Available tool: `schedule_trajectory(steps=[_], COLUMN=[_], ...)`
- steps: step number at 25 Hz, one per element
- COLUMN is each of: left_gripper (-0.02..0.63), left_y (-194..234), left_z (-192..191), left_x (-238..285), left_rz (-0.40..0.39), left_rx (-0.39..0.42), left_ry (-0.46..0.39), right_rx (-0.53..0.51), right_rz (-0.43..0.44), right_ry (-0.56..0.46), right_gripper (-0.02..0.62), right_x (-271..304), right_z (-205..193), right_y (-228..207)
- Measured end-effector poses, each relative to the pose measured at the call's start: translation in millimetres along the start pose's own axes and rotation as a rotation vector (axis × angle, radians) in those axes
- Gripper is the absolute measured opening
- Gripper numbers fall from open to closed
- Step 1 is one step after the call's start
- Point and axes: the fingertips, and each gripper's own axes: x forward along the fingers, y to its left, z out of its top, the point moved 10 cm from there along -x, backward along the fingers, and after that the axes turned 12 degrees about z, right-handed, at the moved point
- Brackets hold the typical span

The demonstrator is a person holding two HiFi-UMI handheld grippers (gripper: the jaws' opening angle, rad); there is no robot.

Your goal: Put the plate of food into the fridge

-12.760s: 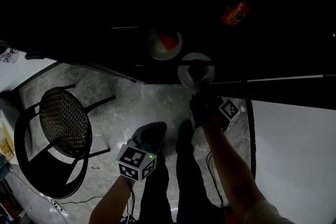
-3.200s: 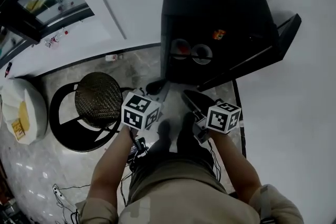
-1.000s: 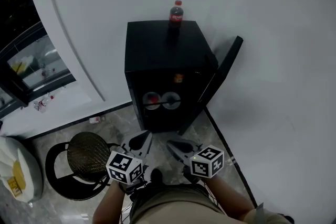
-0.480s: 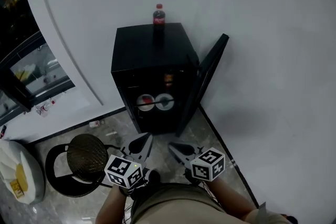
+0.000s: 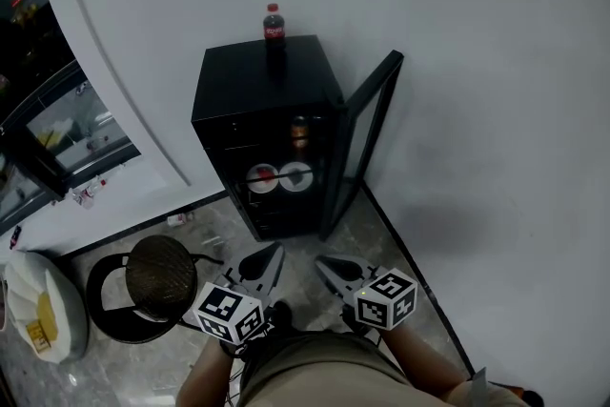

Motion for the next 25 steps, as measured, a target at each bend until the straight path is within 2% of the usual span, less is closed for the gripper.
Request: schedule_trajectory(steps=[10, 18, 25], left_gripper=[0.009, 0.009, 0.009], left_y=[-30.7, -43.3, -39.6], left_z=[-12.6, -21.7, -27.8], left_x=[-30.5, -53.0, -63.8], left_rz=[0.058, 0.116, 0.15], left_rx=[0.015, 0.024, 0.002], left_ry=[-0.004, 0.013, 0.041], right_rx=[-0.072, -0.055, -0.034], right_rz=[0.041, 0.057, 0.033], right_ry=[0.008, 0.015, 0.02], right_gripper=[0.026, 0.026, 0.026], right_x=[-20.0, -29.0, -28.8], right_z=[-7.5, -22.8, -27.5], right_y=[22.2, 27.0, 24.8])
